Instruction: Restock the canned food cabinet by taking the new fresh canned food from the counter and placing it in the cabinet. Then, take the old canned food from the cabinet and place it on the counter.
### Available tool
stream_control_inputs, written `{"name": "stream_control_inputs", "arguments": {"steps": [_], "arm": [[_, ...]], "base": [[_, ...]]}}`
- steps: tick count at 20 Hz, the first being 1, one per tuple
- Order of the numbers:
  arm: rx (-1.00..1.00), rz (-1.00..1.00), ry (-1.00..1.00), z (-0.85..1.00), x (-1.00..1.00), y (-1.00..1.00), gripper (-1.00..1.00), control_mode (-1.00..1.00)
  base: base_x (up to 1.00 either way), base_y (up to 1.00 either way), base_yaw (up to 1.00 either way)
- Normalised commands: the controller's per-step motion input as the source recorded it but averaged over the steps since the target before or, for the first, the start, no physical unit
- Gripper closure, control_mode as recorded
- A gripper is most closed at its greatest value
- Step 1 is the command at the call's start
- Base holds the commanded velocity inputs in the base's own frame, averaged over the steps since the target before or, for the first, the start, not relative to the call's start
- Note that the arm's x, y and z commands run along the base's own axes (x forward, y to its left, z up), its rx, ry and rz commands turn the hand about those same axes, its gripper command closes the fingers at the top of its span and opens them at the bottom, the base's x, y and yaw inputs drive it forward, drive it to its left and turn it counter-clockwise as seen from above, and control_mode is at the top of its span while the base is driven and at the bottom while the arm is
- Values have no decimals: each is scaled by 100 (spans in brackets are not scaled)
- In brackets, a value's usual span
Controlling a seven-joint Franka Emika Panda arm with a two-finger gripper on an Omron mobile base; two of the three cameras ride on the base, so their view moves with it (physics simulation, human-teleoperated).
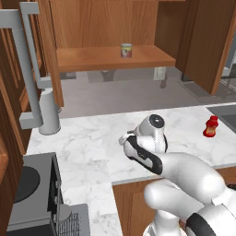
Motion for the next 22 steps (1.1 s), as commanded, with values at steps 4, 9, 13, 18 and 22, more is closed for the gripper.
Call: {"name": "stream_control_inputs", "arguments": {"steps": [4, 9, 13, 18, 22], "arm": [[-4, 0, -12, -55, 52, 10, 100, -100], [-7, 0, -7, -60, 16, 0, 100, -100], [-4, 0, 0, -38, -18, -5, -100, -100], [0, 0, 0, 0, -17, 0, -100, -100], [0, -4, 1, 22, -18, 0, -100, -100]], "base": [[0, 0, 0], [0, 0, 0], [0, 0, 0], [0, 0, 0], [0, 0, 0]]}}
